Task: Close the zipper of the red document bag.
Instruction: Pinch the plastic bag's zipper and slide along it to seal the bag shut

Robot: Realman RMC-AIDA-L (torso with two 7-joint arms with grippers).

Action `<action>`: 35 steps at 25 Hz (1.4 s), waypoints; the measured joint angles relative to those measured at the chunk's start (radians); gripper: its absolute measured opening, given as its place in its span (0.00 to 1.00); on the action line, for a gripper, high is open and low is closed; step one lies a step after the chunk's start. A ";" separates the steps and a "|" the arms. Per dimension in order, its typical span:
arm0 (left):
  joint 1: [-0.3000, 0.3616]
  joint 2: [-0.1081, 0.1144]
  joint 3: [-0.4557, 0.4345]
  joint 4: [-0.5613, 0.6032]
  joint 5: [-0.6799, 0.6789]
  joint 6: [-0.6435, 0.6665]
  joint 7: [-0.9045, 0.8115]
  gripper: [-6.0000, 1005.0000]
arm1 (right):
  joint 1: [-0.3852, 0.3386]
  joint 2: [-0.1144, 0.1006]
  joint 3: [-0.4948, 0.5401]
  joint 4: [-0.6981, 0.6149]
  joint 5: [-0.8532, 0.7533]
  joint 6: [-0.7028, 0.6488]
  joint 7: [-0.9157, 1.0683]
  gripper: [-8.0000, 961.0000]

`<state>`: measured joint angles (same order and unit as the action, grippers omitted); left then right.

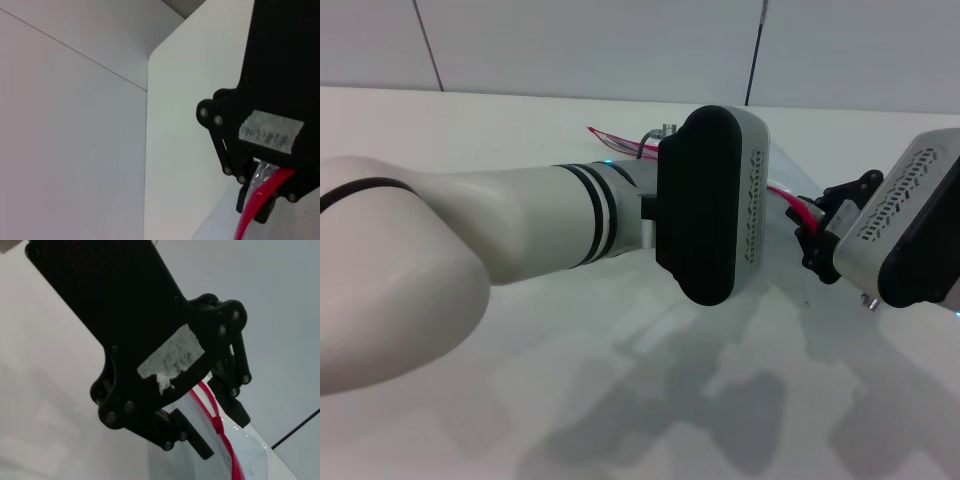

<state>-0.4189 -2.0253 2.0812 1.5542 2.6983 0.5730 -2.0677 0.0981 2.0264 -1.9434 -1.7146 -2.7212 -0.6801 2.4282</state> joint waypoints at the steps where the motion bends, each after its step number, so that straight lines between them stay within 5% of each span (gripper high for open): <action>1: 0.000 0.000 0.000 -0.001 0.000 0.000 0.000 0.33 | 0.000 0.000 0.000 0.001 0.000 0.000 0.000 0.06; 35: -0.001 -0.003 -0.003 -0.010 0.008 -0.036 -0.003 0.11 | 0.000 0.002 0.004 0.000 0.000 0.008 0.002 0.06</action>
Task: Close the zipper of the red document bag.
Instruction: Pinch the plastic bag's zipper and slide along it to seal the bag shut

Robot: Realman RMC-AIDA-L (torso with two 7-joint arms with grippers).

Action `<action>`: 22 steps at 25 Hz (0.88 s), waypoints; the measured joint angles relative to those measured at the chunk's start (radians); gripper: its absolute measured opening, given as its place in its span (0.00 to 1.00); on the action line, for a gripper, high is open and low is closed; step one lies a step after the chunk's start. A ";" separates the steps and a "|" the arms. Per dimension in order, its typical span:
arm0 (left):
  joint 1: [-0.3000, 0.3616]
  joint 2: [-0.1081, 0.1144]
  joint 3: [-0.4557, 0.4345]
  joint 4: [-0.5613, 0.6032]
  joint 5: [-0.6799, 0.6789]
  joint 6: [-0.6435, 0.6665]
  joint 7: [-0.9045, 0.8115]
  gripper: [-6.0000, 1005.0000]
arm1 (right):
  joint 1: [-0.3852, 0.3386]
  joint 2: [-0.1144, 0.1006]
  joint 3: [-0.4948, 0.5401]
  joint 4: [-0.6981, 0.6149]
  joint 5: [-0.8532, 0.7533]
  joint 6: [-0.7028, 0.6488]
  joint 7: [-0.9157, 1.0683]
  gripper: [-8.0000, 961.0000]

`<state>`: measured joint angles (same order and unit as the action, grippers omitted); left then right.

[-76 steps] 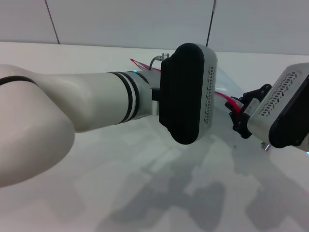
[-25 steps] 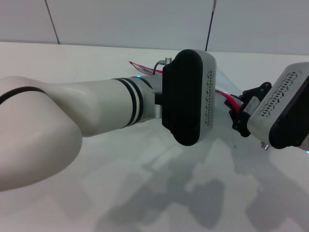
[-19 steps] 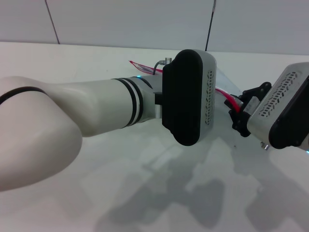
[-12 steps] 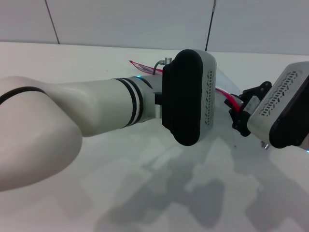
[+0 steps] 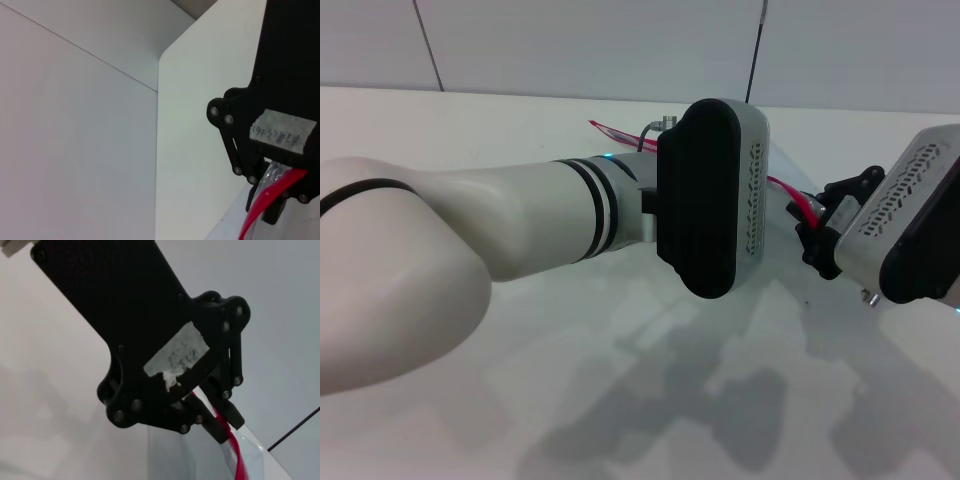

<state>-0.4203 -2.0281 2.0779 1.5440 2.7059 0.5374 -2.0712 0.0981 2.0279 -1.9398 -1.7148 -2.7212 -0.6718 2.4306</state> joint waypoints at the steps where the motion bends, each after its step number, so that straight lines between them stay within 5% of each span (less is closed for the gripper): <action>1: 0.000 0.000 0.000 0.000 0.000 0.000 0.000 0.10 | 0.000 0.000 0.001 0.000 0.000 0.000 0.001 0.06; 22: 0.075 0.002 -0.086 -0.001 0.006 -0.012 -0.009 0.05 | -0.039 0.000 0.045 -0.002 -0.005 -0.001 -0.002 0.06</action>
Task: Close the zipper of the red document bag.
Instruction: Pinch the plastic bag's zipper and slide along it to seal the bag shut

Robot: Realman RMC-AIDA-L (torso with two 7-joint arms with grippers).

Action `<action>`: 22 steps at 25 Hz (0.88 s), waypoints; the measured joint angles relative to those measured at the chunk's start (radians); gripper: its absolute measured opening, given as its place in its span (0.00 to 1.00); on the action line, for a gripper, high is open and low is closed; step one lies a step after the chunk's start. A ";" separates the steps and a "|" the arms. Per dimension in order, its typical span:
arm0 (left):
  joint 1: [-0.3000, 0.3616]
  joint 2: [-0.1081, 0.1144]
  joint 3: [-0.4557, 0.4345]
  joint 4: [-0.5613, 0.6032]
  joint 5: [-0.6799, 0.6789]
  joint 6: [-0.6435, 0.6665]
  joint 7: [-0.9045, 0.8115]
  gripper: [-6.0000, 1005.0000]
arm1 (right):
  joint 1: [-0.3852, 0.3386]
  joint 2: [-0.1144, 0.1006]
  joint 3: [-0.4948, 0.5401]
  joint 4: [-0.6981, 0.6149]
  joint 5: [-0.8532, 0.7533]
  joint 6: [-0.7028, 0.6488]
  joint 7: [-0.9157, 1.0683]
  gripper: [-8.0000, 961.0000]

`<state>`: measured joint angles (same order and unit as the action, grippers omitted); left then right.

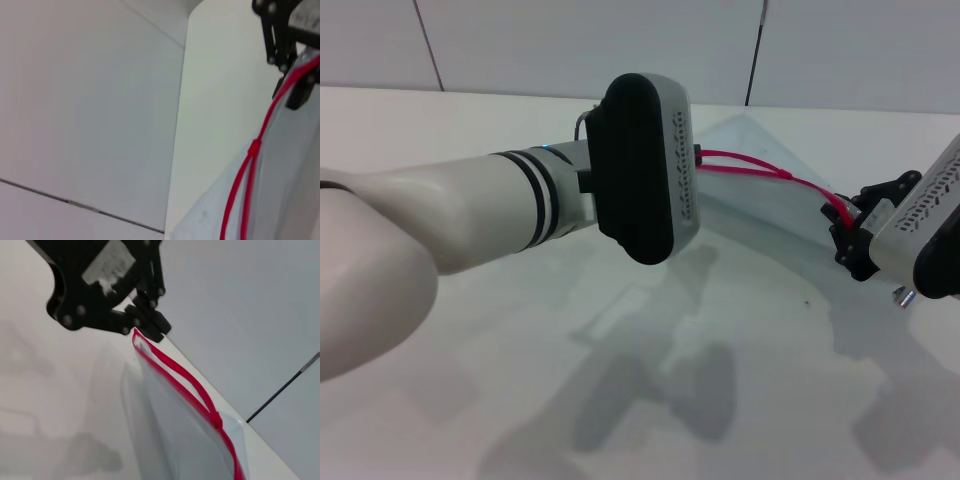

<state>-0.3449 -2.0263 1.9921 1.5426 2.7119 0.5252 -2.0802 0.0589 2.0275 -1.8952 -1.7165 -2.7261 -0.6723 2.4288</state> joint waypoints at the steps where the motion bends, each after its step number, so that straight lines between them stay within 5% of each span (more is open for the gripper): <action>1: 0.001 0.000 -0.001 0.000 0.000 0.000 0.000 0.05 | 0.000 0.000 0.000 0.000 0.000 0.000 0.000 0.06; 16: -0.033 -0.001 0.053 -0.002 0.000 -0.065 0.000 0.09 | 0.010 -0.001 -0.009 -0.002 0.000 0.007 -0.001 0.06; 22: -0.037 -0.003 0.082 -0.005 0.002 -0.102 0.000 0.37 | 0.011 -0.002 -0.022 -0.002 0.003 0.025 -0.001 0.06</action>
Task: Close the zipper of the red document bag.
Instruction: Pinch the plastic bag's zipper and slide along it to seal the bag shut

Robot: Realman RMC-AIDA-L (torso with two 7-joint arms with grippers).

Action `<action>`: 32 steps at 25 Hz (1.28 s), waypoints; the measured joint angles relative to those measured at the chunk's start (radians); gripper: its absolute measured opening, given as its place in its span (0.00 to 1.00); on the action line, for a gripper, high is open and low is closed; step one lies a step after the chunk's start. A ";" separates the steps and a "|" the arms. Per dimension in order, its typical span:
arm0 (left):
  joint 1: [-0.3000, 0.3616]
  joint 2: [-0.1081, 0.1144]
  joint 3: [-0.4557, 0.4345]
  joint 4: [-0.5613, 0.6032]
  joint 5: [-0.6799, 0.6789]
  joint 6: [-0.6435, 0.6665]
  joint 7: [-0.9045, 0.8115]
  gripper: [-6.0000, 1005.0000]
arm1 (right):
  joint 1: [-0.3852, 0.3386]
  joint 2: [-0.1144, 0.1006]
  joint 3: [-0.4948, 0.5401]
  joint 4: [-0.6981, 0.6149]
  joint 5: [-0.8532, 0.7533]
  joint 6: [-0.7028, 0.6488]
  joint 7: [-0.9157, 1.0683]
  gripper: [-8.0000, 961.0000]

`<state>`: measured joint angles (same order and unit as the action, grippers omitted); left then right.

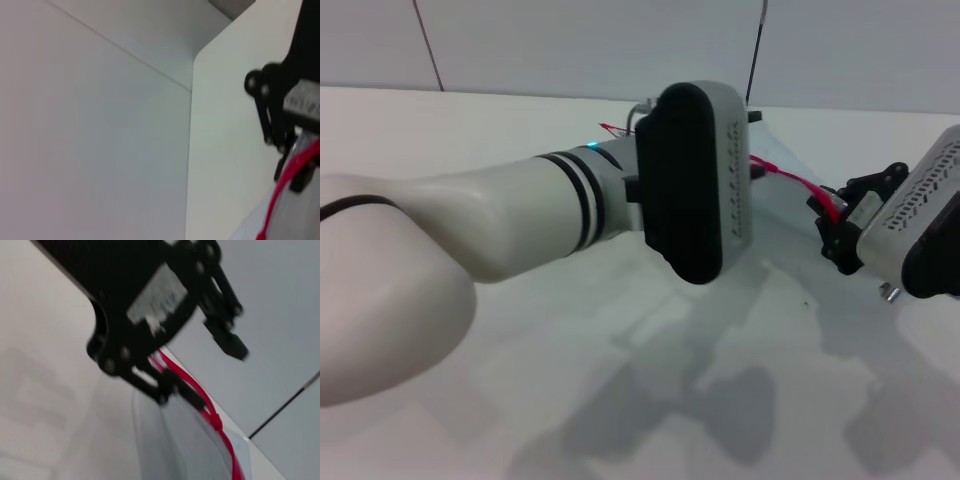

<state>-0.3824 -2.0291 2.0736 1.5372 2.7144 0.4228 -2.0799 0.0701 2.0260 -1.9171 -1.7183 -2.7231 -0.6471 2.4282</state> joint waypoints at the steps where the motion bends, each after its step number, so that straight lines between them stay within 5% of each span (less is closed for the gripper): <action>1: -0.003 0.000 0.008 -0.001 0.000 -0.004 0.000 0.42 | 0.000 -0.001 -0.004 -0.001 0.000 0.003 0.000 0.06; 5: -0.010 0.000 0.027 -0.006 0.000 -0.019 0.003 0.58 | 0.001 -0.001 -0.019 -0.015 0.000 0.015 -0.008 0.06; 13: -0.012 0.000 0.036 -0.021 -0.003 -0.030 0.002 0.69 | -0.001 -0.001 -0.025 -0.022 0.000 0.019 -0.014 0.06; 24: -0.012 0.000 0.035 -0.048 -0.006 -0.030 0.004 0.68 | -0.006 -0.001 -0.029 -0.025 0.002 0.027 -0.024 0.06; 32: -0.020 0.000 0.036 -0.051 -0.010 -0.030 0.007 0.48 | -0.007 -0.001 -0.030 -0.026 0.002 0.027 -0.026 0.06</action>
<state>-0.4024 -2.0295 2.1092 1.4864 2.7046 0.3926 -2.0726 0.0629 2.0248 -1.9466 -1.7442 -2.7211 -0.6197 2.4023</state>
